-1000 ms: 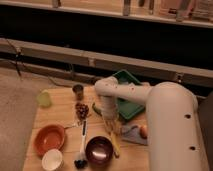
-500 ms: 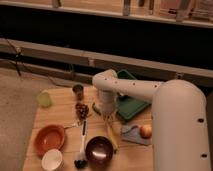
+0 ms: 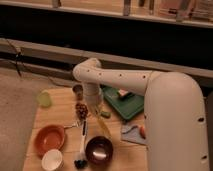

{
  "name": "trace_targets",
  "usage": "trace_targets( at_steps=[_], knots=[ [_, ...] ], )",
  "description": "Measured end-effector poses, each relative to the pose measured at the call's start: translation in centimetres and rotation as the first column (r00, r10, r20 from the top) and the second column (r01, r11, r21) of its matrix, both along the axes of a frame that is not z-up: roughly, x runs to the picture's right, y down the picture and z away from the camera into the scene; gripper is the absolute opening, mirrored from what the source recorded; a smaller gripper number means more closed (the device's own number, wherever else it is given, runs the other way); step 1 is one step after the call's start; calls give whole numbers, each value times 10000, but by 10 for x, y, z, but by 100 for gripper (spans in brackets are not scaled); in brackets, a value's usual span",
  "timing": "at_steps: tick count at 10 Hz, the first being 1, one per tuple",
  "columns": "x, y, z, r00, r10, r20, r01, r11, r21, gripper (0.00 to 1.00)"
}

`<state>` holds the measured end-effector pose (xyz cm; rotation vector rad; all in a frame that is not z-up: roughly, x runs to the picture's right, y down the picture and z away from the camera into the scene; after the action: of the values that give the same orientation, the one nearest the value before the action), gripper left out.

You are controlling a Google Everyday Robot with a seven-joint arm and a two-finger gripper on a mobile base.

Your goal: Place banana in paper cup

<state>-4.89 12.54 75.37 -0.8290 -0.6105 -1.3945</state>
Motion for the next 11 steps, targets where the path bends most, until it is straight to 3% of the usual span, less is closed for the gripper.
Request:
trace_targets(
  at_steps=[2, 4, 6, 11],
  knots=[
    [-19, -6, -10, 9993, -291, 235, 283, 9990, 344, 0],
    [-57, -15, -24, 9959, -659, 626, 605, 9946, 849, 0],
    [-76, -22, -44, 9929, -839, 844, 724, 9888, 1304, 0],
    [-93, -12, -83, 9913, -574, 1183, 338, 9806, 1929, 0]
  ],
)
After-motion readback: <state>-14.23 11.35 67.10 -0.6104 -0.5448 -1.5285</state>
